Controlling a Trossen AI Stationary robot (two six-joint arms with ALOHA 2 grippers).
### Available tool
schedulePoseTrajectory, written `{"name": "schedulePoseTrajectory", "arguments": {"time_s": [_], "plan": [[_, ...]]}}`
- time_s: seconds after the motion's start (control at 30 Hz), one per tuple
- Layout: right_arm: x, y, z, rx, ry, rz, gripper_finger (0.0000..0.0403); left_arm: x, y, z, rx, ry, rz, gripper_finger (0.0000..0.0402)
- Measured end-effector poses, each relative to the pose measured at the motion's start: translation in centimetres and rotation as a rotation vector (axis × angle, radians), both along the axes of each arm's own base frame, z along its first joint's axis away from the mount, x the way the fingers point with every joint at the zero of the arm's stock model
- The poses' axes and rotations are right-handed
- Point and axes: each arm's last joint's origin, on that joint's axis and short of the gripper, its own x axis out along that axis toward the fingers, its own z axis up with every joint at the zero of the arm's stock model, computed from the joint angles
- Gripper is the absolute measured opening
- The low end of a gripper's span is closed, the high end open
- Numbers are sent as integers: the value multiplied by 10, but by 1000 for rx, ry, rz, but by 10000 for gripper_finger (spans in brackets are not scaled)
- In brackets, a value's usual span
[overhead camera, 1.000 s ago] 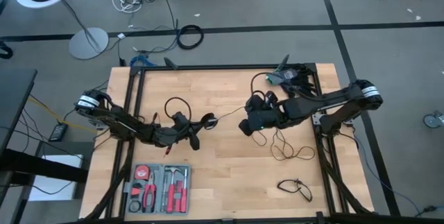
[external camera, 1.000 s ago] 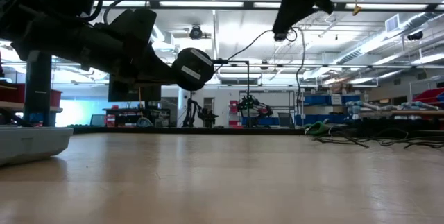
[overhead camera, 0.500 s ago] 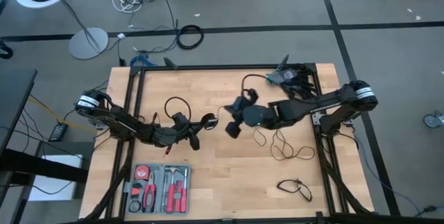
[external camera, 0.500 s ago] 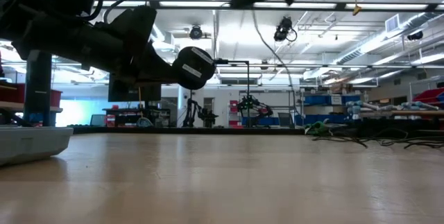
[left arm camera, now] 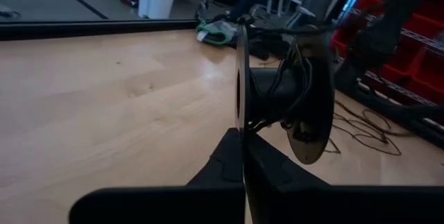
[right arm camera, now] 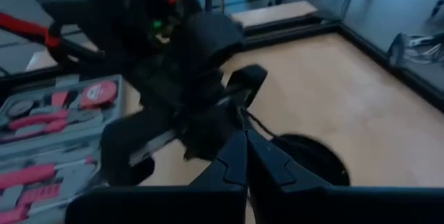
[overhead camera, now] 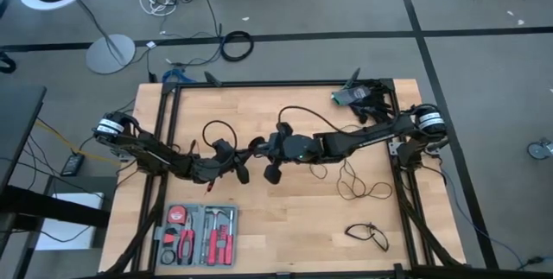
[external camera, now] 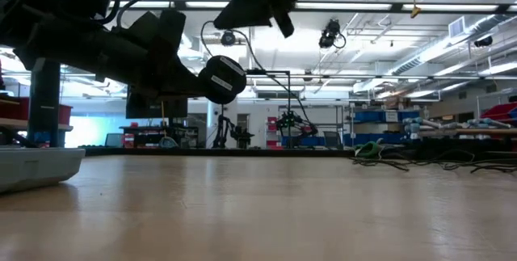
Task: Coil cords
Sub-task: Coil the black wire onto the spool
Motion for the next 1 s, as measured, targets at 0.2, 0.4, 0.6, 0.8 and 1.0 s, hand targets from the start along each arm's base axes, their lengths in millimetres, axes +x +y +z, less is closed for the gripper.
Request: {"name": "schedulePoseTrajectory", "arguments": {"time_s": [0.2,0.4,0.6,0.8,1.0], "plan": [[7,5,-25,42,78,10,0,1,3,4,-4,-38,21,0],[16,15,-70,57,213,2,0,2,4,9,5,-86,19,0],[2,20,-83,20,351,-135,0,2,3,8,4,-77,12,0],[-18,16,-63,-47,419,-210,0,2,1,4,3,-30,-75,0],[-29,-7,-34,-44,388,-277,0,2,-1,0,-25,4,-112,0]]}}
